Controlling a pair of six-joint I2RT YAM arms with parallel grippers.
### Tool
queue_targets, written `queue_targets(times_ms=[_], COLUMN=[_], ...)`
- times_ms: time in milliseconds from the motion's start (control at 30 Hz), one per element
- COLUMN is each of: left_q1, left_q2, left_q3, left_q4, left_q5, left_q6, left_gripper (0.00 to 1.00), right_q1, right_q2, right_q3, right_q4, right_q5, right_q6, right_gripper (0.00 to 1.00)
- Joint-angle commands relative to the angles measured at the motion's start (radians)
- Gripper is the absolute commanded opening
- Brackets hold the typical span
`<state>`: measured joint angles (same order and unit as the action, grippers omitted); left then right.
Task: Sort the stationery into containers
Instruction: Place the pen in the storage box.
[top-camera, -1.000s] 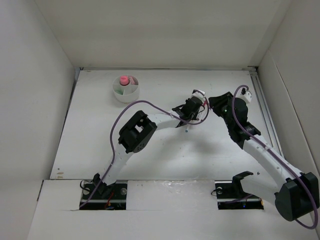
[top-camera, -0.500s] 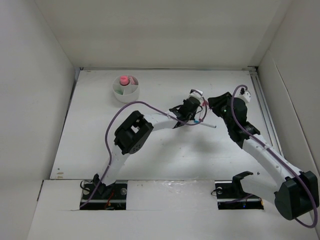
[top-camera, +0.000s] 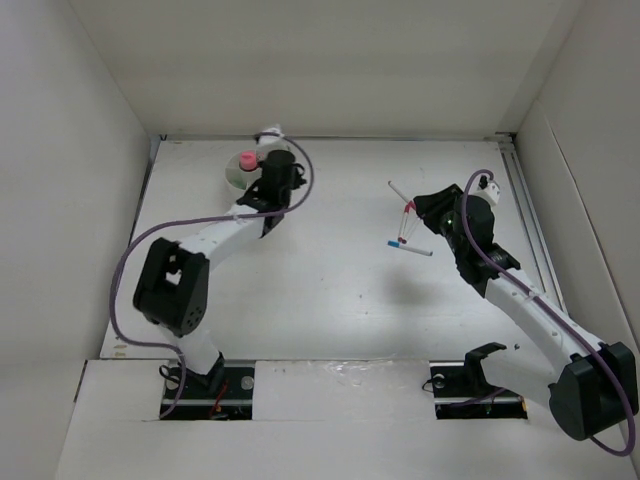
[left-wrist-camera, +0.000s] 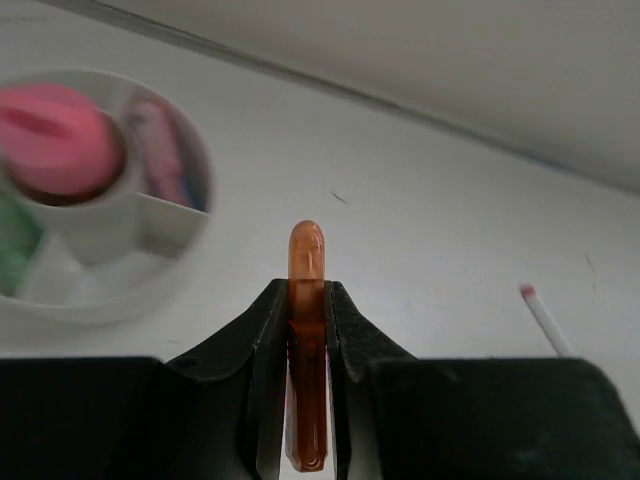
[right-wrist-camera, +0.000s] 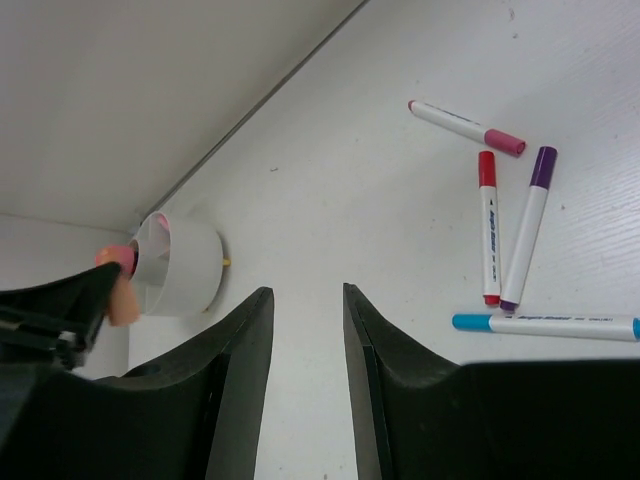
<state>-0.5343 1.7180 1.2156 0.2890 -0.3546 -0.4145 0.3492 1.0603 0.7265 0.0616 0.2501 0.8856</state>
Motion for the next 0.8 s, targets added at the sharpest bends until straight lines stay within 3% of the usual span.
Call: queue_targets(times_ms=[0, 67, 167, 367, 767], left_q1=[0.086, 0.128, 0.169, 0.227, 0.318], left_q2=[-0.116, -0.126, -0.112, 0.001, 0.143], left_q3=[-0.106, -0.119, -0.097, 0.074, 0.186], left_q4=[0.117, 0.133, 0.122, 0.022, -0.071], left_q5=[-0.102, -0.2, -0.231, -0.325, -0.32], left_q6=[-0.113, -0.113, -0.113, -0.041, -0.06], left_gripper=[0.0, 0.0, 0.0, 0.0, 0.0], right_q1=[0.014, 0.014, 0.014, 0.014, 0.014], right_q2=[-0.028, -0.028, -0.028, -0.028, -0.019], right_q3=[0.039, 0.039, 0.039, 0.039, 0.039], right_q4=[0.041, 0.041, 0.041, 0.041, 0.041], right_q5=[-0.009, -0.009, -0.02, -0.018, -0.014], right_q6=[-0.016, -0.016, -0.016, -0.016, -0.016], right_gripper=[0.4, 0.4, 0.4, 0.4, 0.4])
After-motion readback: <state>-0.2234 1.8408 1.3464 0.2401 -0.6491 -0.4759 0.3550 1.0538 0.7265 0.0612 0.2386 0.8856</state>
